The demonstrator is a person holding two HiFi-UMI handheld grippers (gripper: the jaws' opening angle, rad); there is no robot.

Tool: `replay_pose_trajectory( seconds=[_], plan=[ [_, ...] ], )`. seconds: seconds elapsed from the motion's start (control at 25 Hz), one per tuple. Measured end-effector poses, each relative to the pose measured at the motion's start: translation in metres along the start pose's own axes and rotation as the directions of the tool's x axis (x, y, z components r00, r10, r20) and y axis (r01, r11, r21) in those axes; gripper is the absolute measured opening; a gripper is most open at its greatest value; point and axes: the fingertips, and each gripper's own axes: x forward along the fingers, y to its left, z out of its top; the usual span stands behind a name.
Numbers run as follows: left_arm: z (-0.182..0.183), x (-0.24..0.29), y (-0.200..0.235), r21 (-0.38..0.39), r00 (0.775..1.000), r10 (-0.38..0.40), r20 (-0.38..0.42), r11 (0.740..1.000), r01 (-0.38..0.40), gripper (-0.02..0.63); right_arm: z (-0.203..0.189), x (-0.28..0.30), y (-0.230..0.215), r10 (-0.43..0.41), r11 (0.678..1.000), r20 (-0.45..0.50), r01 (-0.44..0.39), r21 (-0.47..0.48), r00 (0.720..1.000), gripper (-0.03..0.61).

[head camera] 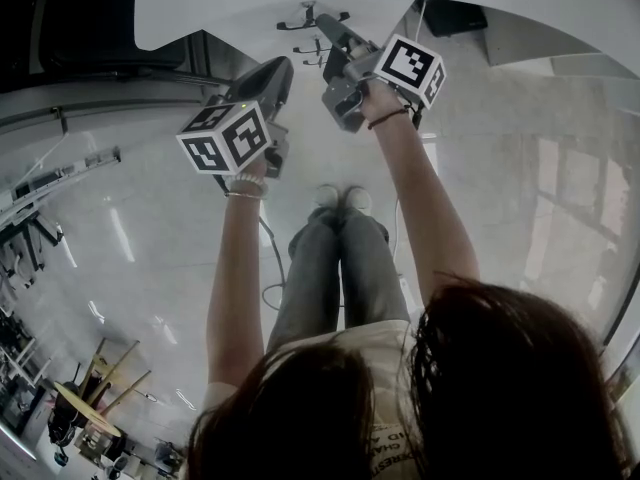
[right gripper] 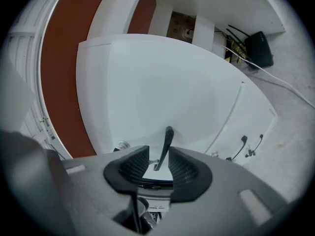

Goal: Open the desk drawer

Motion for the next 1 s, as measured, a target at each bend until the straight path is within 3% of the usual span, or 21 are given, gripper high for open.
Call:
replay_pose_trajectory(
  seconds=[0.28,0.6,1.0],
  plan=[
    [0.002,0.002,0.006,-0.003,1.000,0.011,0.010,1.000,-0.011,-0.002,0.000,0.002,-0.010,-0.034,0.999,-0.004,0.034,0.001,0.999,0.055],
    [-0.003,0.003,0.005,-0.011,1.000,0.012,0.004,1.000,-0.012,-0.002,0.000,0.001,-0.010,0.015,0.991,0.043,-0.021,0.130,0.999,0.031],
    [-0.007,-0.001,0.003,-0.020,1.000,0.020,0.006,1.000,-0.019,-0.002,-0.001,0.000,-0.010,0.021,0.986,0.077,-0.033,0.165,0.997,0.026]
  ],
)
